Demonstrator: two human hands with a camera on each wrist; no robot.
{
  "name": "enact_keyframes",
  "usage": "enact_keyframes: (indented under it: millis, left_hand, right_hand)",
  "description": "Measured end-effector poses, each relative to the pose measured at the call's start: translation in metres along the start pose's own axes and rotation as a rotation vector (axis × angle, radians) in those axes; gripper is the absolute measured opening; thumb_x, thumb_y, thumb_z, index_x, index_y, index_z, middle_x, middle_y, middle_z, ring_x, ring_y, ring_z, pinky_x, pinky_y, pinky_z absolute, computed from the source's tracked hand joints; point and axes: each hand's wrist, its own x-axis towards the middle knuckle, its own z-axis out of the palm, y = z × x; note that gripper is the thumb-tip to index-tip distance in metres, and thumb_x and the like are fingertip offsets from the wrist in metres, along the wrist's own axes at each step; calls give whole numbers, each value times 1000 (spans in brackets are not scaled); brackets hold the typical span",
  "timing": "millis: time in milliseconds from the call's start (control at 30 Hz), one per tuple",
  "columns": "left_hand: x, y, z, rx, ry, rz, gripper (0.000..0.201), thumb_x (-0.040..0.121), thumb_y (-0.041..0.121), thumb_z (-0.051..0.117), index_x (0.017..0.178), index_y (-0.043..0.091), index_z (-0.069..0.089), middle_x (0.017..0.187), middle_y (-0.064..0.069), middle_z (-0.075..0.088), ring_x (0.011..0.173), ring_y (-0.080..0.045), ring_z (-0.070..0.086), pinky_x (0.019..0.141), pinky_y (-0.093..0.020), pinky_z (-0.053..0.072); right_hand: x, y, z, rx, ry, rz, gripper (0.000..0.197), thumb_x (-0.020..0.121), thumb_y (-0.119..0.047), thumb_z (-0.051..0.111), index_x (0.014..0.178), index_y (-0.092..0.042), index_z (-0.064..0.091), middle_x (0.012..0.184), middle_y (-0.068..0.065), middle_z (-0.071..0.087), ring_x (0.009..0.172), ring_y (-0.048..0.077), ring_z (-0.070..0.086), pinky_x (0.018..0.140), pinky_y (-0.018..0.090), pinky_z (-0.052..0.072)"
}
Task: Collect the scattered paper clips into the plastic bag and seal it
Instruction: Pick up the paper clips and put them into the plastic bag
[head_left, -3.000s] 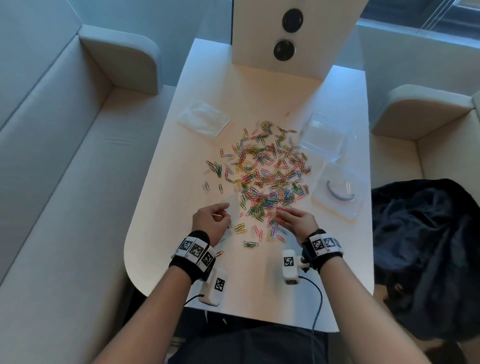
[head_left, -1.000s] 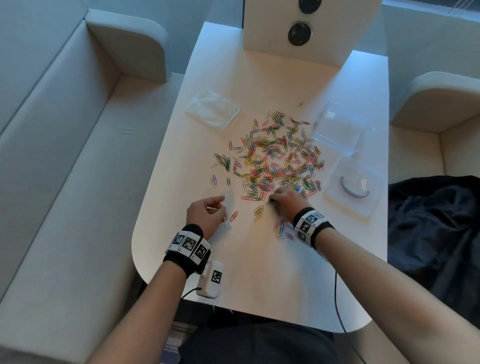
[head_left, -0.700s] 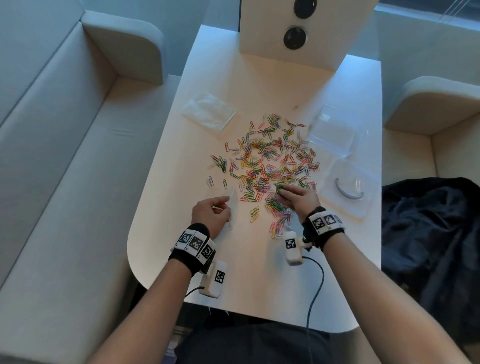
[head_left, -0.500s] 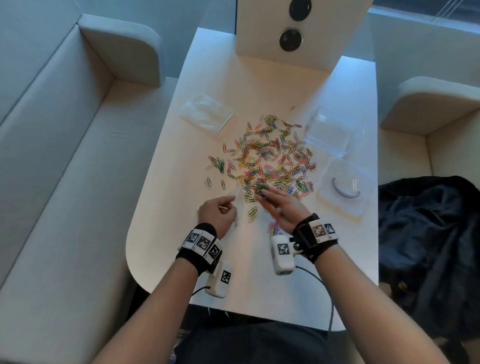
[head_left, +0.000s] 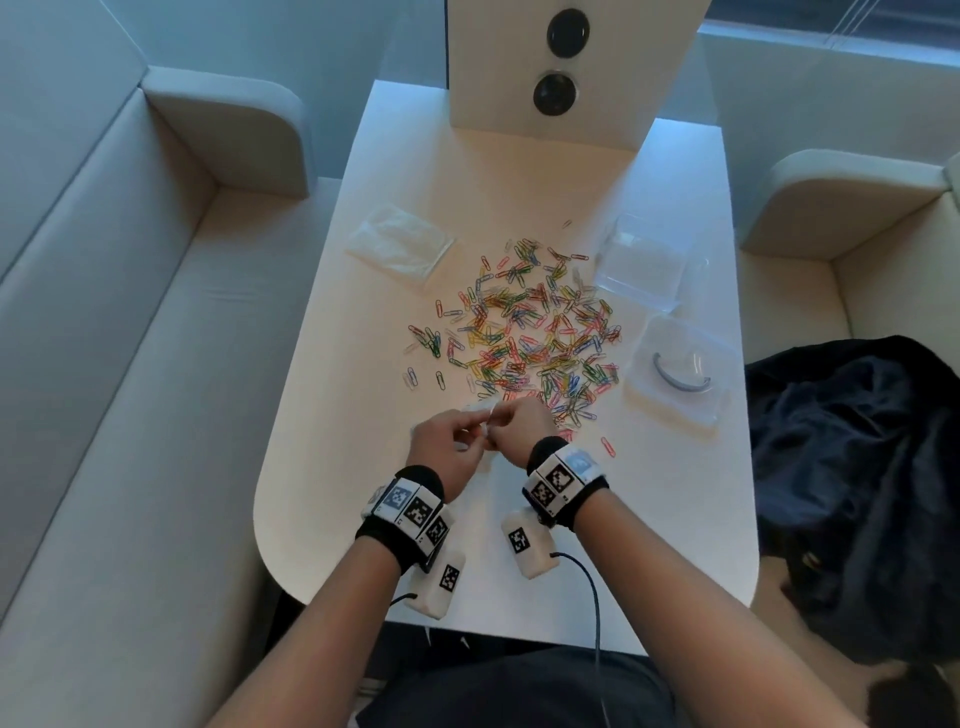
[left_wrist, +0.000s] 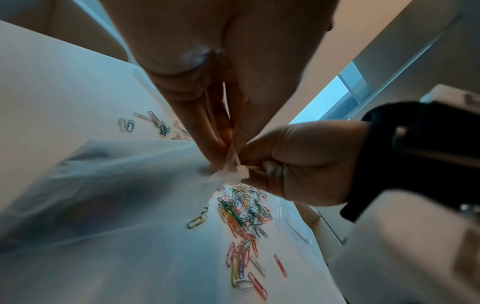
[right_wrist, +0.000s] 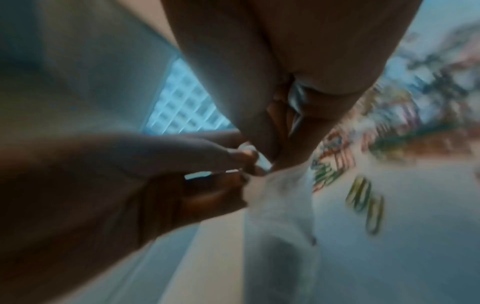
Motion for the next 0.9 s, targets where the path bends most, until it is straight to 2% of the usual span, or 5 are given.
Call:
enact_keyframes:
  millis: [267, 400, 500, 733, 900]
  left_hand:
    - [7, -8, -15, -79, 120, -150, 33, 84, 11, 68, 116, 18, 71, 90, 1, 73, 82, -13, 69, 86, -22, 54]
    - [9, -18, -23, -121, 130, -221, 36, 85, 11, 66, 120, 17, 69, 95, -2, 72, 87, -18, 69, 90, -26, 55]
    - [8, -22, -24, -115, 137, -252, 35, 86, 11, 62, 120, 17, 69, 98, -1, 70, 91, -21, 67, 91, -28, 54]
    - [5, -21, -20, -89, 111, -263, 33, 86, 12, 61, 117, 18, 71, 97, -3, 72, 91, -21, 67, 92, -29, 54]
    - [7, -23, -24, -87, 118, -272, 34, 83, 11, 65, 116, 19, 71, 95, -4, 72, 86, -19, 66, 89, -26, 53]
  right_hand:
    - [-10, 18, -30, -19, 141, -220, 27, 83, -14, 70, 109, -19, 72, 97, 0, 72, 80, 15, 69, 77, 36, 60]
    - [-6, 92, -68, -270, 177, 167, 105, 59, -38, 90, 146, -24, 32, 133, 12, 39, 97, 29, 64, 80, 44, 59]
    - [-16, 125, -59, -302, 125, 264, 128, 47, -39, 95, 148, -25, 17, 137, 14, 24, 99, 34, 62, 93, 43, 53]
    - [10, 101, -14, -173, 370, 24, 101, 60, -28, 91, 144, -17, 36, 123, 10, 34, 96, 19, 52, 99, 30, 47]
    - [35, 73, -9, -185, 379, -50, 48, 75, -17, 80, 120, -14, 63, 124, 9, 44, 98, 21, 55, 97, 31, 49]
